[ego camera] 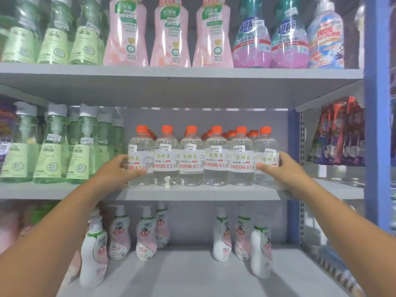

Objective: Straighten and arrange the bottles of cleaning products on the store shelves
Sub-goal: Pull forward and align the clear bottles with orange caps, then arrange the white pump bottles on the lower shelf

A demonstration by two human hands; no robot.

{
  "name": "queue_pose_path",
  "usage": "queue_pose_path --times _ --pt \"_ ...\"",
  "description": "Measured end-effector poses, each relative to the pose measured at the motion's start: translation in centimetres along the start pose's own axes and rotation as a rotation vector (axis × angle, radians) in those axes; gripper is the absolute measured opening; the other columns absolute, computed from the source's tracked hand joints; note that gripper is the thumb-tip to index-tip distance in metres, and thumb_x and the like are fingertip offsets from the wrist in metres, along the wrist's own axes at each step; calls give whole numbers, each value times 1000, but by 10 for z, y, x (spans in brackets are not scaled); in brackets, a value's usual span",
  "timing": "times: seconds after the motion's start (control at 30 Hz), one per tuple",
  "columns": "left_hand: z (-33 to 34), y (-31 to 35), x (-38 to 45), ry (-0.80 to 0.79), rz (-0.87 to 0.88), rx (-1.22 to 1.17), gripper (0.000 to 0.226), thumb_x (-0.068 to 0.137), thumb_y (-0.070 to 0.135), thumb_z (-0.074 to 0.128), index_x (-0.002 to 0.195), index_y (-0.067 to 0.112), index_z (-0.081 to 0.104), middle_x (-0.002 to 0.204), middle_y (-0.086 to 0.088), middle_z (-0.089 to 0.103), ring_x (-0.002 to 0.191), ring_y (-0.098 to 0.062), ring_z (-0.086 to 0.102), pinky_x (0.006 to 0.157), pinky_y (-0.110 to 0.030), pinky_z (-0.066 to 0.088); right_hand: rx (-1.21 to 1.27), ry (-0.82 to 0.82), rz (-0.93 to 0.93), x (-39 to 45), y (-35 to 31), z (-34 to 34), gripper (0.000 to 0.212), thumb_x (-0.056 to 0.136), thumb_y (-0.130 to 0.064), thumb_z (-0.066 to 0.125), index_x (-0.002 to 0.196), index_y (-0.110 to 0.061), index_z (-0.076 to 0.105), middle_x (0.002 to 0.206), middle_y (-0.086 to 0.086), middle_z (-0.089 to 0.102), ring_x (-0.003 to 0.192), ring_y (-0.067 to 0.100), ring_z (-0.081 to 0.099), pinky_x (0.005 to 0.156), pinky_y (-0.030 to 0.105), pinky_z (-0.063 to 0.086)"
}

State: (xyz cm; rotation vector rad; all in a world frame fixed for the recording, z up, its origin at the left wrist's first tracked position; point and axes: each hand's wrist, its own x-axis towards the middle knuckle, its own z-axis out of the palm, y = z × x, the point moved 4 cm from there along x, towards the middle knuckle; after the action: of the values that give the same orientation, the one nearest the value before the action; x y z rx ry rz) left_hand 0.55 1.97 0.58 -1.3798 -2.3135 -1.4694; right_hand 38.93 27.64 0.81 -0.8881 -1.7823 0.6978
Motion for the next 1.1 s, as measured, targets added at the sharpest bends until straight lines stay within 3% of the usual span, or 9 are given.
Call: queue_pose_path --times 0.13,0.23,0.37,0.47,0.6,0.73,0.83,0.93,1.1 --pt "3 12 -19 77 -10 134 86 82 55 78 151 19 41 135 0 59 103 -19 60 85 -38 48 -31 143 -67 -20 -12 -5 68 88 -42 79 142 -16 47 134 -6 56 114 15 57 93 33 46" --pt "17 20 -61 401 131 277 83 85 46 79 149 14 38 146 -13 47 129 -32 50 106 -51 44 134 349 -267 -66 -6 -10 59 94 -34 73 144 -21 46 135 -5 50 122 10 52 105 26 41" --pt "84 29 -147 663 425 119 39 86 23 78 117 9 59 115 -7 58 111 -29 53 99 -45 44 238 388 -353 -134 50 0 36 96 -17 70 120 -37 54 116 -8 59 109 10 59 98 23 45" --pt "172 13 -157 325 321 -134 27 85 17 80 99 29 60 99 10 61 91 -17 62 82 -37 52 163 291 -149 -142 109 26 34 94 -22 73 117 -38 55 115 -7 60 106 10 60 98 37 51" --pt "278 -21 -132 -82 -20 -311 28 87 26 80 103 36 59 114 7 67 97 -6 65 82 -26 52 -33 47 116 -132 170 64 62 88 -38 79 140 -24 49 132 -3 48 125 17 54 109 39 46" --pt "324 -41 -98 -234 -156 -276 36 87 38 78 114 30 56 119 7 64 98 -7 65 71 -19 43 -37 -102 163 -129 194 95 74 76 -43 87 132 -43 39 125 -12 41 115 8 51 101 23 40" --pt "342 -40 -70 -239 -127 -260 44 82 33 82 110 32 49 115 5 60 99 -15 63 81 -31 49 -48 -92 158 -117 209 110 98 59 -61 81 143 -44 35 127 -21 41 122 7 54 109 31 45" --pt "360 -42 -46 -293 -117 -277 61 77 29 86 120 31 43 113 7 53 96 -17 59 83 -29 49 -46 -58 149 -104 219 112 84 65 -54 81 137 -51 37 124 -24 46 117 1 56 105 26 47" --pt "382 -58 -28 -379 -117 -248 42 68 52 80 97 35 55 99 5 71 91 -21 70 86 -42 60 -43 -34 208 -93 234 117 60 67 -53 81 121 -52 56 118 -19 66 105 -7 64 97 23 52"
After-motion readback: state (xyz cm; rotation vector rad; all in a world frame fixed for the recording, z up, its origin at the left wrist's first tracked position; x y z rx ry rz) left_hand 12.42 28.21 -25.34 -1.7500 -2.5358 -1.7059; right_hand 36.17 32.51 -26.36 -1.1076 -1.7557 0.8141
